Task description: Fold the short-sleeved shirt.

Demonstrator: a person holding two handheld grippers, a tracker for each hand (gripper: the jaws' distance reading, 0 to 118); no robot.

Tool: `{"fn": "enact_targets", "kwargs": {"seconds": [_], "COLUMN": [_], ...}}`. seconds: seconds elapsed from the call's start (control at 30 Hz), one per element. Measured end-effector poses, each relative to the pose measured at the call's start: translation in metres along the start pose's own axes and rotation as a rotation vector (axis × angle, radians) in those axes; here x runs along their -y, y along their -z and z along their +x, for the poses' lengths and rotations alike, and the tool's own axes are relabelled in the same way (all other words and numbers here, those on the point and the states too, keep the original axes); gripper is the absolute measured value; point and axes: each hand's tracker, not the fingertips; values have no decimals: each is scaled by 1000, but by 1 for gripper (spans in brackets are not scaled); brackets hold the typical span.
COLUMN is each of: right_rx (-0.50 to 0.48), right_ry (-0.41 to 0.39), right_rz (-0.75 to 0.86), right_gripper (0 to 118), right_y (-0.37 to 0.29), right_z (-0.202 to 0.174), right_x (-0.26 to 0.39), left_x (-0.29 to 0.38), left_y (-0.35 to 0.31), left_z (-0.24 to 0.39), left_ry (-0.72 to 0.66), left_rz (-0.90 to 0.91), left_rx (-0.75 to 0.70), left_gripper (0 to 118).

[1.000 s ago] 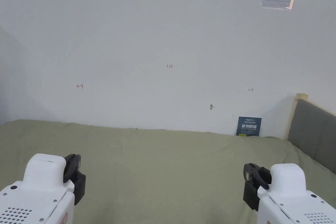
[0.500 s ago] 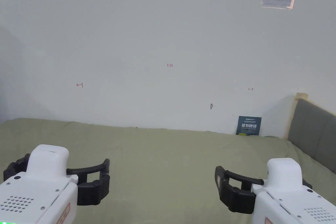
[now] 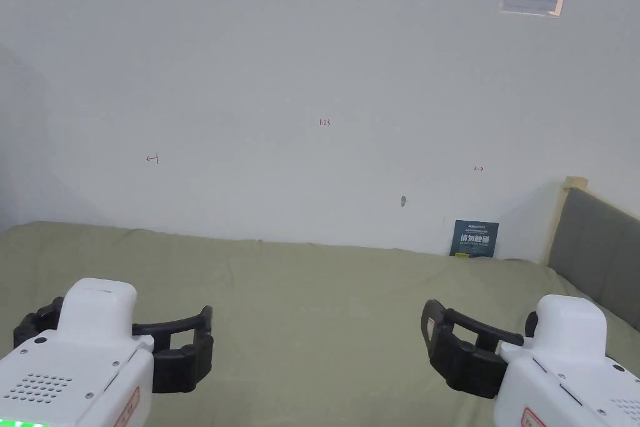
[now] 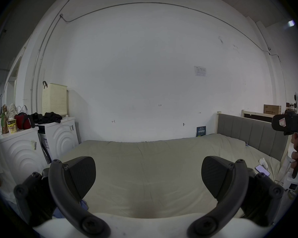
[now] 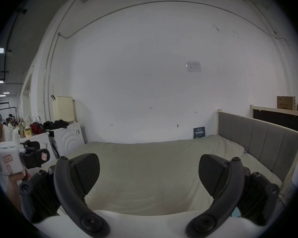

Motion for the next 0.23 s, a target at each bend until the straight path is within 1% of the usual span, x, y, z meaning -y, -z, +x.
{"fn": "enact_targets", "kwargs": {"seconds": [0.03, 0.1, 0.13, 0.17, 0.2, 0.23], "right_rx": [30, 79, 84, 94, 86, 55], "right_ry": [23, -12, -26, -18, -7, -9], "right_rz": [2, 40, 38, 23, 0, -19], "right_gripper": [115, 115, 115, 115, 115, 115], "right_y": [2, 2, 3, 4, 5, 4], "right_z": [0, -2, -2, -2, -1, 0], "right_x": [1, 3, 3, 3, 1, 1], "left_x": [0, 0, -1, -1, -1, -1], "left_y": [0, -1, -1, -1, -1, -1], "left_z": [0, -1, -1, 0, -1, -1], "left_ry": [-2, -8, -9, -7, -3, 0], "left_rz": [1, 2, 4, 8, 10, 9], "left_rx": [-1, 0, -1, 1, -1, -3], "left_gripper": [118, 118, 118, 118, 118, 118]}}
